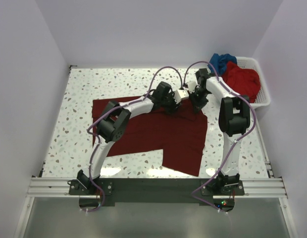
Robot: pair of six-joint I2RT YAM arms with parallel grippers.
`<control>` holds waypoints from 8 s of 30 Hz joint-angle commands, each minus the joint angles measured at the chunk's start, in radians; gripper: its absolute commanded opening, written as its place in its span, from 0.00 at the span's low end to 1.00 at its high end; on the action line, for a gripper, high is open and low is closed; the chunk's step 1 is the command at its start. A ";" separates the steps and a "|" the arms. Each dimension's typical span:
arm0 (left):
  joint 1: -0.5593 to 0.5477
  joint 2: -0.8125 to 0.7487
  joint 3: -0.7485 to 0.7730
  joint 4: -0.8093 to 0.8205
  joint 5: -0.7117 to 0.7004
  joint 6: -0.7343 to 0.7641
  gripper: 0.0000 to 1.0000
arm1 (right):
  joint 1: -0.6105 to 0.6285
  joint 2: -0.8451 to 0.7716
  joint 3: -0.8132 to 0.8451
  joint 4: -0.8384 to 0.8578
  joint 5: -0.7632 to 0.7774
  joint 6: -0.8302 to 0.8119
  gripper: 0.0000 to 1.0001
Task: Fold and stack the t-shirts
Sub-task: Fold the tshirt
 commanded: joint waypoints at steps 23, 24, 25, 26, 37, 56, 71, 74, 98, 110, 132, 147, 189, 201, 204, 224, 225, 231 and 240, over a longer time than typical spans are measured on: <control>-0.044 -0.068 0.012 -0.037 -0.075 -0.070 0.24 | 0.000 -0.018 0.031 -0.008 -0.038 0.010 0.00; -0.044 -0.065 0.014 -0.043 -0.072 -0.070 0.27 | 0.000 -0.016 0.031 -0.008 -0.038 0.010 0.00; -0.044 -0.060 0.014 -0.054 -0.070 -0.066 0.28 | -0.002 -0.016 0.033 -0.008 -0.036 0.010 0.00; -0.044 -0.058 0.011 -0.055 -0.067 -0.066 0.30 | -0.002 -0.015 0.031 -0.008 -0.036 0.009 0.00; -0.041 -0.011 0.061 -0.092 -0.107 -0.024 0.27 | 0.000 -0.026 0.028 -0.016 -0.033 0.003 0.00; -0.018 -0.134 -0.020 -0.025 -0.001 -0.084 0.28 | 0.003 -0.052 0.038 -0.034 -0.044 0.014 0.00; -0.037 -0.014 0.058 -0.105 -0.060 -0.077 0.33 | 0.003 -0.029 0.051 -0.037 -0.034 0.006 0.00; -0.037 -0.002 0.060 -0.103 -0.087 -0.078 0.33 | 0.001 -0.022 0.051 -0.037 -0.034 0.006 0.00; 0.005 -0.163 -0.015 -0.030 -0.018 -0.090 0.03 | 0.003 -0.052 0.042 -0.042 -0.033 0.009 0.00; 0.019 -0.276 -0.153 -0.022 0.049 -0.077 0.00 | 0.011 -0.116 0.044 -0.080 -0.041 -0.005 0.00; 0.036 -0.384 -0.287 -0.009 0.120 -0.047 0.00 | 0.044 -0.240 -0.067 -0.111 -0.018 0.012 0.00; 0.035 -0.427 -0.347 -0.032 0.112 -0.003 0.00 | 0.064 -0.289 -0.116 -0.131 -0.019 0.030 0.00; 0.035 -0.410 -0.421 -0.137 0.265 0.055 0.16 | 0.107 -0.319 -0.254 -0.112 0.041 -0.002 0.12; 0.260 -0.589 -0.404 -0.220 0.319 0.049 0.31 | 0.086 -0.193 0.152 -0.122 -0.039 0.010 0.52; 0.367 -0.571 -0.355 -0.249 0.253 -0.032 0.32 | 0.086 -0.073 0.281 -0.063 0.021 0.072 0.42; 0.771 -0.235 -0.252 -0.384 -0.027 -0.060 0.28 | 0.054 0.231 0.265 0.190 0.370 0.118 0.31; 0.782 -0.214 -0.220 -0.384 -0.037 -0.051 0.28 | 0.052 0.252 0.269 0.195 0.378 0.115 0.31; 0.805 -0.036 -0.008 -0.459 -0.015 -0.032 0.28 | 0.049 0.318 0.376 0.179 0.367 0.101 0.37; 0.805 -0.195 0.025 -0.482 0.241 -0.004 0.30 | 0.055 0.121 0.420 0.075 0.156 0.047 0.50</control>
